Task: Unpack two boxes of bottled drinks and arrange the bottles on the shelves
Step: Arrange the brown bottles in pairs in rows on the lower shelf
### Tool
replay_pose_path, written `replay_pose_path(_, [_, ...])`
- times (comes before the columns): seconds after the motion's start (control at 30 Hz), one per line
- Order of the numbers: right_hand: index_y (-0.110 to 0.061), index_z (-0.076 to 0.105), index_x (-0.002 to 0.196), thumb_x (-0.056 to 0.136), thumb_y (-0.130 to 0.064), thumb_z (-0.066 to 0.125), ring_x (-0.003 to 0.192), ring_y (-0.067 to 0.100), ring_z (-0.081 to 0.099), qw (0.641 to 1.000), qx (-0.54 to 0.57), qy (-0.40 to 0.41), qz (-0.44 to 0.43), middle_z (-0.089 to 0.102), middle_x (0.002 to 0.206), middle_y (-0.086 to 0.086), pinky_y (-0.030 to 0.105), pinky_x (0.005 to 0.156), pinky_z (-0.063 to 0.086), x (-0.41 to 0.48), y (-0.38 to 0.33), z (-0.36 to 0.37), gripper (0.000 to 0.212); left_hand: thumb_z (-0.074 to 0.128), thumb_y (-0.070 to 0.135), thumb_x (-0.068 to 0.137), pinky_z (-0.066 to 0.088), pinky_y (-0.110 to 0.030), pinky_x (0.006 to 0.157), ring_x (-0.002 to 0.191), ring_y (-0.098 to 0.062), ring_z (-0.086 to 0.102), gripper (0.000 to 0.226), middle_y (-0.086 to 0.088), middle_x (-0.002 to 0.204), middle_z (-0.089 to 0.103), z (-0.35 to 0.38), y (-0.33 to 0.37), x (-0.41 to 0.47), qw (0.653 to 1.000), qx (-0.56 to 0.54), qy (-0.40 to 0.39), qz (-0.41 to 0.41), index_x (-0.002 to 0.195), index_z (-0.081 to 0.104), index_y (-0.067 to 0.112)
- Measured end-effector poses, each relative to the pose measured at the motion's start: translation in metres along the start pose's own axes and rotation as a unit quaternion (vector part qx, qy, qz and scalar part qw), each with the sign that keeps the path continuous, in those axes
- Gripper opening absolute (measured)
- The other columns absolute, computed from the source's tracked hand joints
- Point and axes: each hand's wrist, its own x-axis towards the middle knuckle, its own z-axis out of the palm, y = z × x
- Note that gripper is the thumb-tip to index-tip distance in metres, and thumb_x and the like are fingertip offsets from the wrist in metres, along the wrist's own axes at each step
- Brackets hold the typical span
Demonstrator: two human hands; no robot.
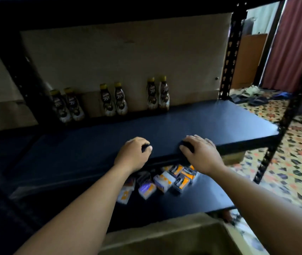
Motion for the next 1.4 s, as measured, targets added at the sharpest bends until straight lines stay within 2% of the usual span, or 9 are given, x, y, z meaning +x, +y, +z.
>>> replay_pose_path(0.17, [-0.023, 0.067, 0.133, 0.097, -0.038, 0.065, 0.127, 0.025, 0.060, 0.993, 0.079, -0.070, 0.053, 0.067, 0.134, 0.002, 0.032, 0.099, 0.047, -0.098, -0.018, -0.004, 0.040, 0.063, 0.032, 0.098, 0.019, -0.026, 0.119, 0.148, -0.015, 0.032, 0.045, 0.001, 0.155, 0.046, 0.002, 0.010, -0.099, 0.999, 0.012, -0.040, 0.017, 0.141, 0.059, 0.019])
replay_pose_path(0.33, [-0.024, 0.062, 0.138, 0.096, -0.047, 0.067, 0.123, 0.022, 0.061, 0.970, 0.098, -0.206, 0.086, 0.067, 0.132, 0.001, 0.031, 0.097, 0.045, -0.187, -0.023, 0.009, 0.048, 0.072, 0.037, 0.093, 0.049, -0.028, 0.085, 0.093, -0.014, 0.066, 0.042, -0.005, 0.106, 0.073, -0.009, 0.000, -0.199, 0.976, -0.061, -0.206, -0.039, 0.133, 0.063, 0.026])
replay_pose_path(0.57, [-0.016, 0.063, 0.137, 0.099, -0.051, 0.061, 0.118, 0.024, 0.059, 0.860, -0.037, -0.509, 0.016, 0.066, 0.130, 0.000, 0.032, 0.103, 0.043, -0.263, -0.030, 0.041, 0.051, 0.067, 0.052, 0.093, 0.043, -0.030, 0.107, 0.128, -0.019, 0.054, 0.065, -0.001, 0.146, 0.055, 0.020, -0.058, -0.296, 0.884, 0.098, -0.448, -0.093, 0.147, 0.050, 0.022])
replay_pose_path(0.67, [-0.022, 0.058, 0.144, 0.096, -0.055, 0.062, 0.126, 0.026, 0.059, 0.879, -0.042, -0.475, -0.009, 0.066, 0.136, 0.002, 0.030, 0.102, 0.043, -0.268, -0.033, 0.064, 0.059, 0.067, 0.049, 0.093, 0.041, -0.027, 0.103, 0.131, -0.019, 0.051, 0.068, 0.001, 0.150, 0.051, 0.037, -0.055, -0.306, 0.850, 0.117, -0.506, -0.090, 0.152, 0.044, 0.022])
replay_pose_path(0.87, [-0.038, 0.063, 0.122, 0.096, -0.053, 0.060, 0.111, 0.023, 0.059, 0.864, -0.053, -0.500, 0.023, 0.063, 0.112, -0.001, 0.035, 0.093, 0.046, -0.276, -0.015, 0.118, 0.030, 0.066, 0.049, 0.094, 0.038, -0.028, 0.104, 0.133, -0.024, 0.047, 0.071, -0.001, 0.143, 0.057, 0.080, -0.064, -0.294, 0.915, 0.050, -0.392, -0.076, 0.156, 0.036, 0.030])
replay_pose_path(0.97, [-0.029, 0.050, 0.149, 0.097, -0.047, 0.062, 0.127, 0.025, 0.055, 0.853, -0.030, -0.517, 0.064, 0.061, 0.138, 0.001, 0.035, 0.104, 0.044, -0.281, 0.003, 0.146, 0.057, 0.069, 0.046, 0.093, 0.042, -0.032, 0.108, 0.131, -0.023, 0.051, 0.070, -0.001, 0.148, 0.053, 0.113, -0.087, -0.297, 0.888, 0.029, -0.445, -0.112, 0.154, 0.039, 0.029])
replay_pose_path(1.13, [-0.030, 0.060, 0.135, 0.084, -0.037, 0.082, 0.118, 0.023, 0.064, 0.836, 0.064, -0.509, 0.195, 0.067, 0.129, 0.003, 0.038, 0.103, 0.051, -0.300, 0.063, 0.193, 0.056, 0.075, 0.035, 0.091, 0.048, -0.020, 0.074, 0.092, -0.014, 0.063, 0.073, -0.004, 0.119, 0.066, 0.176, -0.136, -0.326, 0.855, -0.011, -0.479, -0.197, 0.153, 0.041, 0.022])
replay_pose_path(1.27, [-0.038, 0.067, 0.105, 0.056, -0.048, 0.097, 0.111, 0.024, 0.067, 0.819, 0.122, -0.508, 0.237, 0.073, 0.107, -0.004, 0.043, 0.101, 0.053, -0.315, 0.116, 0.222, 0.059, 0.077, 0.032, 0.088, 0.046, -0.028, 0.099, 0.123, -0.023, 0.057, 0.075, -0.006, 0.143, 0.056, 0.218, -0.155, -0.352, 0.829, -0.008, -0.510, -0.230, 0.153, 0.041, 0.018])
replay_pose_path(1.4, [-0.025, 0.062, 0.125, 0.065, -0.014, 0.096, 0.117, 0.029, 0.065, 0.802, 0.151, -0.512, 0.268, 0.071, 0.114, 0.003, 0.041, 0.099, 0.055, -0.329, 0.136, 0.231, 0.070, 0.086, 0.035, 0.078, 0.045, -0.034, 0.107, 0.131, -0.024, 0.053, 0.089, -0.004, 0.151, 0.050, 0.246, -0.161, -0.366, 0.807, -0.005, -0.541, -0.238, 0.154, 0.040, 0.023])
